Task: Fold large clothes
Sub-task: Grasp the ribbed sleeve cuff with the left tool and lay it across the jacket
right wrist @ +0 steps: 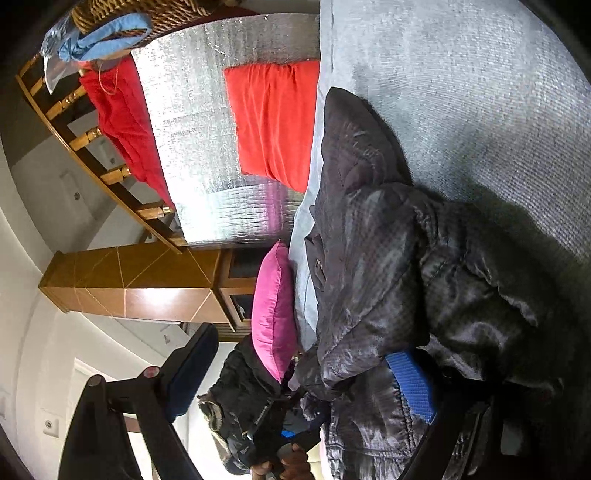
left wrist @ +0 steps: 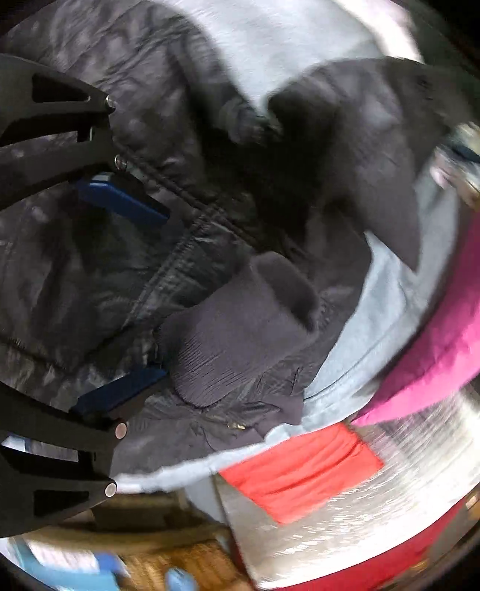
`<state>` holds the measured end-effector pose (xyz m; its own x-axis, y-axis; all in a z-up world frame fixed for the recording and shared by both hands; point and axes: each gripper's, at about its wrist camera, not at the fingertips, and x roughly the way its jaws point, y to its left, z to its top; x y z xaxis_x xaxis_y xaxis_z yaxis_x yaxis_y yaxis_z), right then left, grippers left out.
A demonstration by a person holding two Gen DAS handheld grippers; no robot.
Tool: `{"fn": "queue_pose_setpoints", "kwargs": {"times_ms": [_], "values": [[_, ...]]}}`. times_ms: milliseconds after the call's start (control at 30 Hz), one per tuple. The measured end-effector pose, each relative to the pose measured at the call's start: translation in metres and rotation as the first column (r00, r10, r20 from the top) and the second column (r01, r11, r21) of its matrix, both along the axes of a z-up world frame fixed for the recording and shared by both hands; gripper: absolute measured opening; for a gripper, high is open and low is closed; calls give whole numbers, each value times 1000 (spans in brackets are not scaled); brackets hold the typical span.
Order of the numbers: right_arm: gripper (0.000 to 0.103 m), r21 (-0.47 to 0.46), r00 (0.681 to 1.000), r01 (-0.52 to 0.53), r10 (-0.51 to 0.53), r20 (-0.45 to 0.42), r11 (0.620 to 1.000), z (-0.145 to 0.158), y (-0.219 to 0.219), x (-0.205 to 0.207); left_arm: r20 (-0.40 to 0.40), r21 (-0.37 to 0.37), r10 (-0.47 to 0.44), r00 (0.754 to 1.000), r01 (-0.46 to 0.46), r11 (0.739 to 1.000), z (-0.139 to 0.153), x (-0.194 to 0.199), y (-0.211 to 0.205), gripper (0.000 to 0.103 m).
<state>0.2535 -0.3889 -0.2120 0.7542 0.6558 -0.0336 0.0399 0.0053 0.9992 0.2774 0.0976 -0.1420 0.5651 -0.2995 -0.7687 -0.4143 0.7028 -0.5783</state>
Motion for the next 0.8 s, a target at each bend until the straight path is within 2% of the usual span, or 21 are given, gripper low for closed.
{"fn": "queue_pose_setpoints", "kwargs": {"times_ms": [67,200,267,367,433,500,533,567,600,633,667,700,733,767,800], "values": [[92,-13,1000,-2,2,2,1000,2,1,1,-1,-83,40,999,-40,996,-5,-21,4,83],[92,-30,1000,-3,3,4,1000,5,3,4,-13,-163,88,996,-89,983,-10,-33,12,83],[92,-38,1000,-3,4,6,999,5,4,4,7,-201,89,996,-86,976,-1,-31,12,85],[92,-41,1000,-4,4,7,999,5,4,5,40,-154,58,997,-52,987,10,-24,6,91],[92,-44,1000,-4,5,9,999,5,5,5,19,-114,75,997,-73,991,7,-15,3,92],[92,-45,1000,-4,5,9,999,5,5,4,-23,-126,70,997,-73,989,-5,-7,2,90],[92,-45,1000,-4,5,9,999,5,5,5,-26,-146,71,997,-74,987,-10,-4,2,80],[92,-44,1000,-5,5,9,999,4,5,4,-8,-150,71,997,-72,986,-10,-3,2,63],[92,-44,1000,-5,6,10,999,5,5,4,-7,-130,41,999,-41,991,-9,0,-1,33],[92,-43,1000,-7,8,10,999,5,5,5,-9,-91,19,1000,-19,996,-5,2,-4,29],[92,-45,1000,-10,10,9,999,5,5,5,34,-24,-2,999,3,1000,8,2,-9,24],[89,-48,1000,-13,14,9,999,4,6,5,63,41,-26,998,23,999,19,3,-14,10],[85,-73,1000,-23,23,-3,997,5,7,6,115,117,-61,992,48,992,35,2,-21,10],[69,-125,999,-34,30,-33,992,7,8,7,183,182,-101,978,67,981,55,-2,-29,10],[45,-177,998,-39,27,-65,984,6,9,7,232,212,-130,964,80,974,67,-6,-33,10]]}}
